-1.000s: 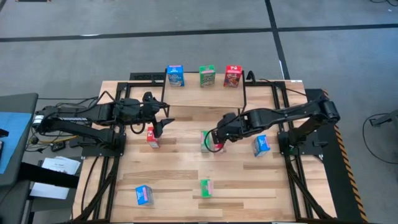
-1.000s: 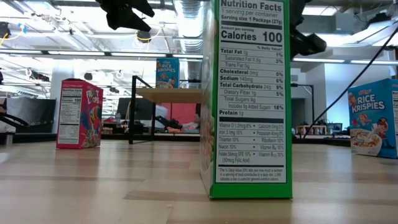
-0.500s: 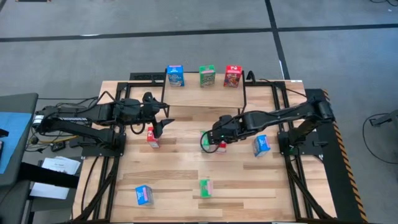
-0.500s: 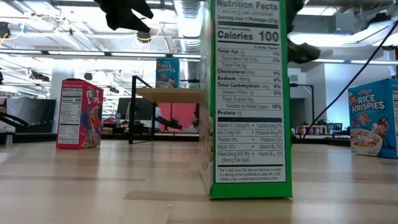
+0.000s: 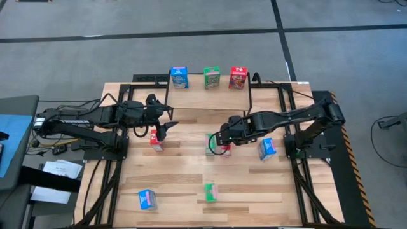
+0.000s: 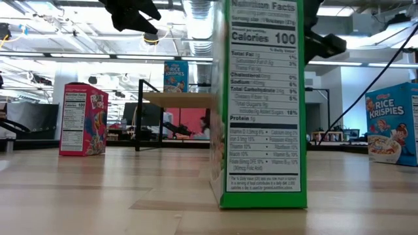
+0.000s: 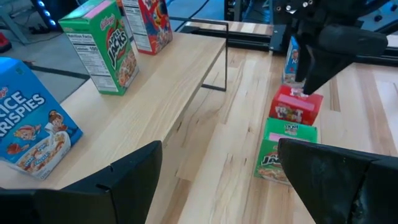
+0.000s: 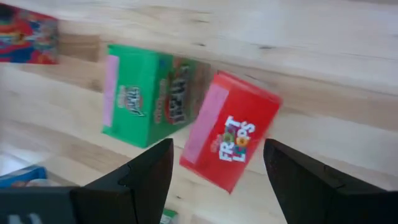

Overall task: Stack cereal on shelf
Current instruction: Put the right red cereal box on the shelf aligned with the other red cereal box

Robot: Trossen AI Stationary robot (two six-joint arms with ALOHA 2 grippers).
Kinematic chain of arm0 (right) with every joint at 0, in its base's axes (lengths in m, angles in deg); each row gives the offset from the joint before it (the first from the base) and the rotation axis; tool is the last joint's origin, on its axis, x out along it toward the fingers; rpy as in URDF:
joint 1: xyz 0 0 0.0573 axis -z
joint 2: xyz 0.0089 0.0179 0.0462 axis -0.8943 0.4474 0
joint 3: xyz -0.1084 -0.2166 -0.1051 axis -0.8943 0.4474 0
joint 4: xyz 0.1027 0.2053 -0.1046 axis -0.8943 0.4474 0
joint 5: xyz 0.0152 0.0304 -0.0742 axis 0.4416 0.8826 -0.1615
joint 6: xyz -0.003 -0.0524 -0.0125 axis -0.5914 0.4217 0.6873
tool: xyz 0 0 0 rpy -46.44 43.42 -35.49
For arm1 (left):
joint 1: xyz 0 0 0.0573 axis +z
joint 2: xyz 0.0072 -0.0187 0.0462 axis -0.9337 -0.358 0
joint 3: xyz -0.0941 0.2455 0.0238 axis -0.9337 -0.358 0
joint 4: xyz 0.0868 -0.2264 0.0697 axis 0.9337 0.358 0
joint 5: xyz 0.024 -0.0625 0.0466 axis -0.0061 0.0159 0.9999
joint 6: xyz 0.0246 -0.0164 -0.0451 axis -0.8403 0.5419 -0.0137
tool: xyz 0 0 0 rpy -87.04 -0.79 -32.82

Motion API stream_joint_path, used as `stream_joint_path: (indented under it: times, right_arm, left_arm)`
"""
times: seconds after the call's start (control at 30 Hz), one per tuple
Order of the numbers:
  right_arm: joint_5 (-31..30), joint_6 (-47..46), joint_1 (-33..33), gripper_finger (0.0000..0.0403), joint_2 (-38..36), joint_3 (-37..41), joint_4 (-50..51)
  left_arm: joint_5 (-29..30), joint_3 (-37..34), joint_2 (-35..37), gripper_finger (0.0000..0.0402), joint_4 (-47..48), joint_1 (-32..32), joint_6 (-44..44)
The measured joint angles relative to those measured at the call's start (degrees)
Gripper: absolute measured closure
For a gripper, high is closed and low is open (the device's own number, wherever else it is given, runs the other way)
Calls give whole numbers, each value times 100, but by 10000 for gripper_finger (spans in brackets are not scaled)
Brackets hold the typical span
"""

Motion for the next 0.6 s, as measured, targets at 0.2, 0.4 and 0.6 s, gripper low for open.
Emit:
stream_joint_path:
  times: [0.2,0.4,0.6]
  right_arm:
    - [0,-51,0,127,96,-2,53]
    - [-22,-10,0,127,116,-2,9]
    - [-34,-5,-1,127,116,-2,22]
  left_arm:
    - [0,0,0,90,10,0,-1]
    - [0,0,0,90,44,2,-2]
    - [0,0,0,90,42,0,-2]
